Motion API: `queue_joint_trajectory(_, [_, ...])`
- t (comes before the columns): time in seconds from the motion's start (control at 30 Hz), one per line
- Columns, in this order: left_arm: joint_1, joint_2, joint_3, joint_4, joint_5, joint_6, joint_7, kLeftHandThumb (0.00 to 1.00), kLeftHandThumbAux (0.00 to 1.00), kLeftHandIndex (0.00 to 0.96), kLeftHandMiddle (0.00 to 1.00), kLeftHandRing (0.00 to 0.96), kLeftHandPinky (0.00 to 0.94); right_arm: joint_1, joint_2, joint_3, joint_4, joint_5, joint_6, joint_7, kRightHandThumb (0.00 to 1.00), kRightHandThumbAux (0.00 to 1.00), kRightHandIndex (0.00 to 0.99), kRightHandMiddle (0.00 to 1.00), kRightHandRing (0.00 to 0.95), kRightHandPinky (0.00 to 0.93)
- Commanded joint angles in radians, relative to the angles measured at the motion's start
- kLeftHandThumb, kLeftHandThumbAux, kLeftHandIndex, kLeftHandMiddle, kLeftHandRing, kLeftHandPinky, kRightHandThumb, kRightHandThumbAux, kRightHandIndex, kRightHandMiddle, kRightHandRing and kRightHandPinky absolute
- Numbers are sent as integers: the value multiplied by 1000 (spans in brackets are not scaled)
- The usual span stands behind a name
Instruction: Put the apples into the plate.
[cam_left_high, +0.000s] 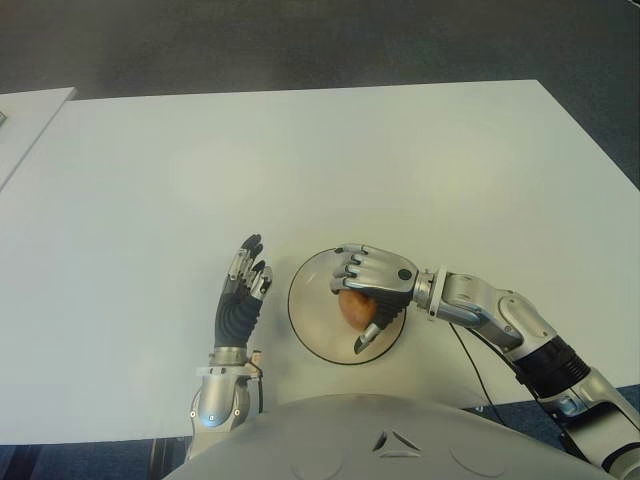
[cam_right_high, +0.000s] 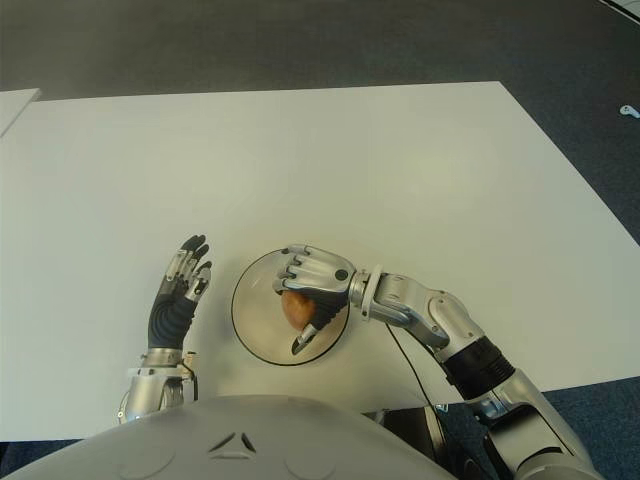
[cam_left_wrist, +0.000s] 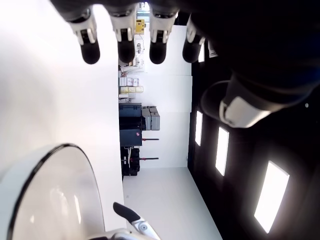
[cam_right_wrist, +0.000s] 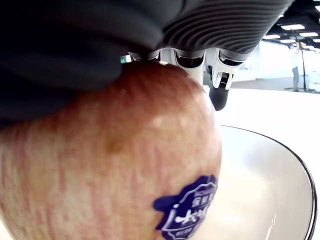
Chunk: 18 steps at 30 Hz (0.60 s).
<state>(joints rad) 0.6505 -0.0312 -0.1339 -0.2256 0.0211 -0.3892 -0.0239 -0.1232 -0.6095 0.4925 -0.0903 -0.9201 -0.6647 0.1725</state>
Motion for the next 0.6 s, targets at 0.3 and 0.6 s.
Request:
queue_joint_trajectory(0.3, [4,-1,3,9,5,5,9,22,518,0,0,0,0,-18,4,-3,10,15,-15,3,1,317,0,0,0,0])
queue_joint_trajectory(0.6, [3,1,9,7,2,12,9,30,526,0,0,0,0,-21,7,-1,7,29,-14,18,1,305,0,0,0,0])
